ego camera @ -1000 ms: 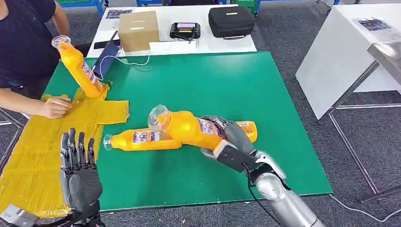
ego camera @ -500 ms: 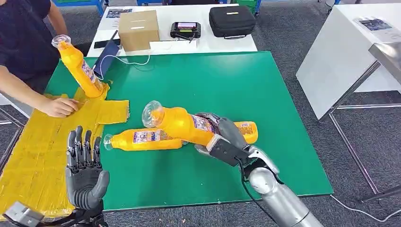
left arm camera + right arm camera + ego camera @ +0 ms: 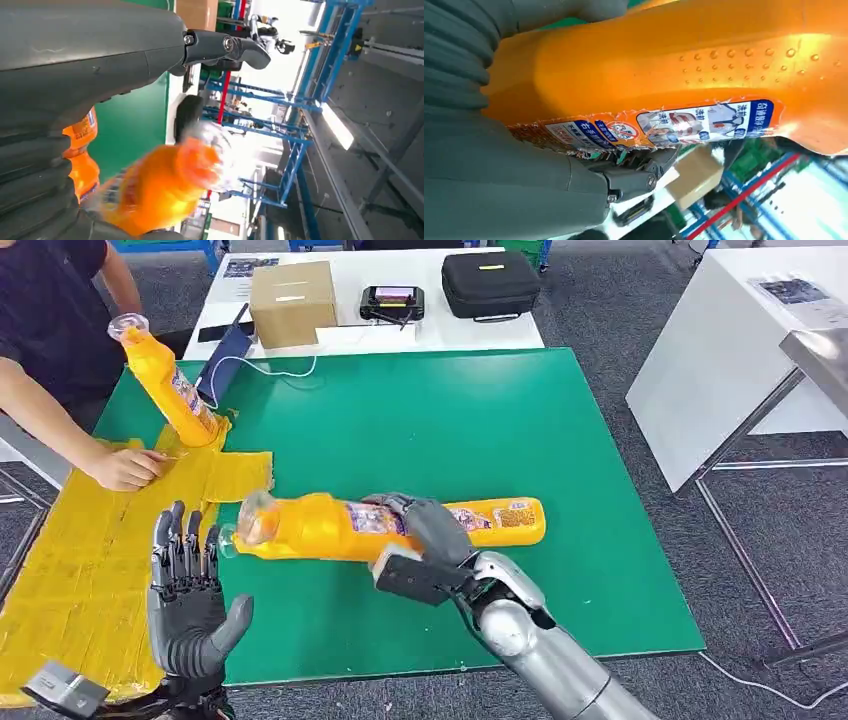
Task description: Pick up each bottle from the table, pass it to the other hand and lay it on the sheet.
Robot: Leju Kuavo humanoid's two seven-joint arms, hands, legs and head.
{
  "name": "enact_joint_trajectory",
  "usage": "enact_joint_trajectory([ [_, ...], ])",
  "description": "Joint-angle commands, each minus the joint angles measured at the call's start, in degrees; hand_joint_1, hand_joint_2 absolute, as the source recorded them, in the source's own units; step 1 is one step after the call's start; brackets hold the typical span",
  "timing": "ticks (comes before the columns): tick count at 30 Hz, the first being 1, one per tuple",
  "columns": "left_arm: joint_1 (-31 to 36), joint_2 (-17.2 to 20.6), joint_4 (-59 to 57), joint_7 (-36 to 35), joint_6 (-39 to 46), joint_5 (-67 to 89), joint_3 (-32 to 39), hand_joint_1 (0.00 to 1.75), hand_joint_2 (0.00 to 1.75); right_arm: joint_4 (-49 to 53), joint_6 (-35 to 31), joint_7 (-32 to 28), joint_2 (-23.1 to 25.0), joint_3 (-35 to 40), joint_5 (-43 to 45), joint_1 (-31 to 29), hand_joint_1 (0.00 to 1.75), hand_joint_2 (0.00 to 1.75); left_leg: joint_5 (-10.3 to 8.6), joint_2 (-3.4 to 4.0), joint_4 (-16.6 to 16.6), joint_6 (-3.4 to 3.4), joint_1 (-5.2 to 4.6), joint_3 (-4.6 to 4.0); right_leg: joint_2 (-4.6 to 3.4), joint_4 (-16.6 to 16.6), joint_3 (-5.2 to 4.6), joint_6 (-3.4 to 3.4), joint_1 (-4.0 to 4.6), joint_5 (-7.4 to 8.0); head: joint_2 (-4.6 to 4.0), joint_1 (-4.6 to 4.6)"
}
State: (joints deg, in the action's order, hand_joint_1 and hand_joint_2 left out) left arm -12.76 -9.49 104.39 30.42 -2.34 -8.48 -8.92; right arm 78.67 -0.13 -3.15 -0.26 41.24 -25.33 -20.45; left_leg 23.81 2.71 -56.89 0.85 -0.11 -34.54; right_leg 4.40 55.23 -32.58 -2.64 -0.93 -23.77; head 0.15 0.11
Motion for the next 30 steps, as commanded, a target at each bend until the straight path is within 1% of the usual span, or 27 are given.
enact_joint_trajectory([
  [1, 1.2, 1.2, -3.3, -0.4, 0.2, -0.7, 0.4, 0.00, 1.75, -4.1, -1.2, -0.2, 1.4, 8.6, -1.9, -0.2, 1.75, 1.75, 0.03, -0.05, 0.1, -0.04, 0.03, 0.10, -0.20, -0.1, 0.08, 0.06, 0.00, -0.02, 0.00, -0.02],
  [2, 1.3, 1.2, -3.3, -0.4, 0.2, -0.7, 0.4, 0.00, 1.75, -4.1, -1.2, -0.3, 1.3, 8.5, -1.9, -0.4, 1.75, 1.75, 0.10, -0.14, 0.1, -0.10, 0.09, 0.28, -0.45, -0.1, 0.26, 0.15, 0.02, -0.09, 0.00, -0.04],
  [3, 1.3, 1.2, -3.3, -0.4, 0.2, -0.7, 0.4, 0.00, 1.75, -4.1, -1.2, -0.3, 1.3, 8.5, -1.9, -0.4, 1.75, 1.75, 0.02, -0.08, 0.0, -0.04, 0.03, 0.04, -0.20, 0.0, 0.02, 0.06, 0.00, -0.01, 0.00, -0.02],
  [5, 1.3, 1.2, -3.4, -0.7, -0.5, -1.6, 0.3, 0.00, 1.75, -3.9, -1.1, -0.3, 1.1, 8.6, -1.8, -0.7, 1.75, 1.75, 0.05, -0.15, 0.1, -0.06, 0.07, 0.14, -0.34, -0.1, 0.13, 0.11, 0.01, -0.04, 0.00, -0.02],
  [6, 1.3, 1.2, -3.5, -0.8, -1.0, -2.1, 0.2, 0.00, 1.75, -3.9, -1.1, -0.2, 1.0, 8.7, -1.6, -0.8, 1.75, 1.75, 0.03, -0.08, 0.1, -0.04, 0.03, 0.06, -0.25, -0.1, 0.03, 0.07, -0.01, -0.01, 0.00, 0.00],
  [7, 1.4, 1.3, -3.7, -1.2, -2.7, -4.0, 0.0, 0.00, 1.75, -3.6, -1.1, -0.2, 1.0, 8.9, -1.3, -1.1, 1.75, 1.75, 0.06, -0.13, 0.1, -0.06, 0.05, 0.15, -0.36, -0.1, 0.12, 0.11, -0.01, -0.04, 0.00, -0.02],
  [9, 1.5, 1.3, -4.3, -2.3, -5.9, -7.7, -0.3, 0.00, 1.75, -3.3, -0.8, -0.2, 1.0, 9.4, -0.6, -1.7, 1.75, 1.75, 0.04, -0.14, 0.0, -0.05, 0.05, 0.10, -0.33, 0.0, 0.08, 0.11, -0.01, -0.04, 0.00, 0.00],
  [10, 1.5, 1.2, -4.5, -2.3, -6.5, -8.3, -0.1, 0.00, 1.75, -3.2, -0.5, -0.2, 1.1, 9.8, -0.4, -1.9, 1.75, 1.75, 0.02, -0.09, 0.1, -0.04, 0.02, 0.05, -0.24, 0.0, 0.03, 0.07, -0.02, -0.02, 0.00, 0.00],
  [11, 1.5, 1.3, -4.6, -2.3, -6.7, -8.4, -0.1, 0.00, 1.75, -3.3, -0.3, -0.2, 1.2, 10.2, -0.3, -1.9, 1.75, 1.75, 0.06, -0.13, 0.1, -0.06, 0.04, 0.16, -0.39, 0.0, 0.13, 0.12, -0.02, -0.06, 0.00, -0.02],
  [12, 1.4, 1.3, -4.6, -2.3, -6.9, -8.4, -0.1, 0.00, 1.75, -3.4, -0.2, -0.2, 1.3, 10.6, -0.3, -2.0, 1.75, 1.75, 0.04, -0.08, 0.0, -0.05, 0.02, 0.09, -0.31, 0.0, 0.06, 0.08, -0.03, -0.03, 0.00, -0.02],
  [13, 1.3, 1.2, -4.6, -2.6, -7.6, -9.5, 0.0, 0.00, 1.75, -3.6, -0.1, -0.2, 1.4, 11.1, -0.3, -1.7, 1.75, 1.75, 0.09, -0.12, 0.0, -0.07, 0.06, 0.17, -0.43, 0.0, 0.15, 0.13, -0.01, -0.07, 0.00, 0.00],
  [14, 1.2, 1.3, -4.7, -3.1, -8.5, -10.7, -0.2, 0.00, 1.75, -3.8, 0.1, -0.3, 1.5, 11.7, -0.3, -1.6, 1.75, 1.75, 0.04, -0.09, 0.1, -0.05, 0.03, 0.10, -0.30, -0.1, 0.08, 0.09, -0.01, -0.03, 0.00, -0.02],
  [18, 1.0, 1.3, -5.2, -3.6, -9.6, -12.0, -0.2, 0.00, 1.75, -3.4, 0.1, -0.8, 1.6, 13.1, 0.0, -1.6, 1.75, 1.75, 0.10, -0.14, 0.1, -0.09, 0.08, 0.23, -0.43, -0.1, 0.21, 0.13, 0.02, -0.08, 0.00, -0.02],
  [19, 1.1, 1.2, -5.4, -3.8, -9.9, -12.6, -0.1, 0.00, 1.75, -3.1, 0.0, -0.9, 1.5, 13.1, 0.2, -1.7, 1.75, 1.75, 0.05, -0.07, 0.0, -0.05, 0.03, 0.08, -0.29, -0.1, 0.06, 0.07, 0.00, -0.02, 0.00, 0.00],
  [20, 1.0, 1.4, -5.4, -3.9, -10.3, -13.1, 0.1, 0.00, 1.75, -2.8, -0.2, -1.0, 1.6, 12.9, 0.5, -1.8, 1.75, 1.75, 0.08, -0.10, 0.0, -0.07, 0.06, 0.16, -0.39, -0.1, 0.13, 0.11, 0.01, -0.05, 0.00, -0.02],
  [21, 1.0, 1.3, -5.3, -3.9, -10.7, -13.8, 0.1, 0.00, 1.75, -2.7, -0.4, -1.1, 1.6, 12.5, 1.0, -1.8, 1.75, 1.75, 0.03, -0.09, 0.1, -0.05, 0.03, 0.07, -0.27, 0.0, 0.04, 0.07, -0.01, -0.02, 0.00, -0.02],
  [23, 0.9, 1.5, -5.1, -4.5, -12.2, -15.7, 0.0, 0.00, 1.75, -2.6, -1.1, -1.3, 2.0, 11.6, 1.6, -1.5, 1.75, 1.75, 0.09, -0.16, 0.0, -0.07, 0.07, 0.16, -0.41, 0.0, 0.14, 0.13, 0.01, -0.07, 0.00, -0.02],
  [24, 0.7, 1.5, -5.0, -4.7, -12.7, -16.3, 0.0, 0.00, 1.75, -2.7, -1.8, -1.3, 2.2, 11.4, 1.1, -1.3, 1.75, 1.75, 0.04, -0.11, 0.0, -0.05, 0.04, 0.07, -0.31, 0.0, 0.05, 0.09, -0.01, -0.03, 0.00, -0.02],
  [25, 0.4, 1.6, -4.4, -4.8, -13.1, -16.6, 0.1, 0.00, 1.75, -2.9, -4.4, -1.2, 2.6, 11.5, -1.6, -0.8, 1.75, 1.75, 0.07, -0.15, 0.0, -0.07, 0.05, 0.15, -0.39, 0.0, 0.12, 0.12, -0.01, -0.06, 0.00, 0.00],
  [26, 0.1, 1.3, -3.9, -4.8, -13.1, -17.0, 0.4, 0.00, 1.75, -3.1, -5.3, -1.3, 3.4, 11.0, -1.9, 0.3, 1.75, 1.75, 0.05, -0.09, 0.0, -0.05, 0.05, 0.07, -0.32, 0.0, 0.05, 0.09, 0.00, -0.03, 0.00, 0.00],
  [27, -0.1, 1.5, -3.6, -5.0, -13.1, -16.9, 0.5, 0.00, 1.75, -3.6, -5.3, -1.6, 3.9, 11.2, -1.9, 0.8, 1.75, 1.75, 0.10, -0.14, 0.0, -0.08, 0.08, 0.17, -0.46, 0.0, 0.15, 0.13, 0.01, -0.07, 0.00, -0.02],
  [28, 0.0, 1.5, -3.4, -5.1, -13.0, -16.9, 0.6, 0.00, 1.75, -4.1, -5.5, -2.0, 4.3, 11.4, -1.9, 1.0, 1.75, 1.75, 0.04, -0.08, 0.1, -0.05, 0.05, 0.07, -0.28, -0.1, 0.05, 0.09, 0.01, -0.02, 0.00, 0.00],
  [30, 0.2, 1.6, -3.2, -5.0, -12.4, -16.2, 1.0, 0.00, 1.75, -5.6, -5.3, -2.4, 4.9, 12.0, -1.2, 0.9, 1.75, 1.75, 0.12, -0.18, 0.0, -0.10, 0.10, 0.23, -0.44, -0.1, 0.22, 0.16, 0.02, -0.11, 0.00, 0.00],
])
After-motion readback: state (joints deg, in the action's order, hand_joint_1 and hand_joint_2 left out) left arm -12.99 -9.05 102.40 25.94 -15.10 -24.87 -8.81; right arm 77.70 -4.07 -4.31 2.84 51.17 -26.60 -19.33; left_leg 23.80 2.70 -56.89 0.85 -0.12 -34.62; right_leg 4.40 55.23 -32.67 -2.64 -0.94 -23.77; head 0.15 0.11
